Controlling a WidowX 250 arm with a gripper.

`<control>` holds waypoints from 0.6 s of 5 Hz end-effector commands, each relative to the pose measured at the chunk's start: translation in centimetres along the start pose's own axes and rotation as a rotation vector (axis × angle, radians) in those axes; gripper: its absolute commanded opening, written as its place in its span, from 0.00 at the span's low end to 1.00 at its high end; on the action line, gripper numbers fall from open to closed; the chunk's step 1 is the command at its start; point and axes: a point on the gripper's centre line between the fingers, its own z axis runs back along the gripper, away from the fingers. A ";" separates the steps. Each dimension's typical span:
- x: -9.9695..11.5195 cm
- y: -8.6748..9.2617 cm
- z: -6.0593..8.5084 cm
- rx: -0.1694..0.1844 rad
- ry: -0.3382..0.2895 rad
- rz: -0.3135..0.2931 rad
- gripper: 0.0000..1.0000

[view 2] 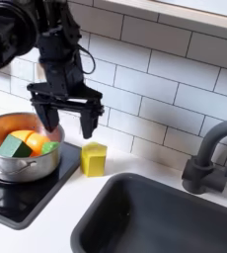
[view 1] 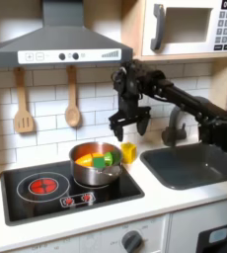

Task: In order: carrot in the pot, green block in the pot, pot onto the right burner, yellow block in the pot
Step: 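Move the pot onto the right burner, then put the yellow block in the pot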

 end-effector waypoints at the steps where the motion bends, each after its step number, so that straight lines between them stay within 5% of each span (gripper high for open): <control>1: -0.2 -1.7 -2.3 -0.014 0.049 -0.031 1.00; 3: -1.1 -2.4 -4.1 -0.024 0.088 -0.043 1.00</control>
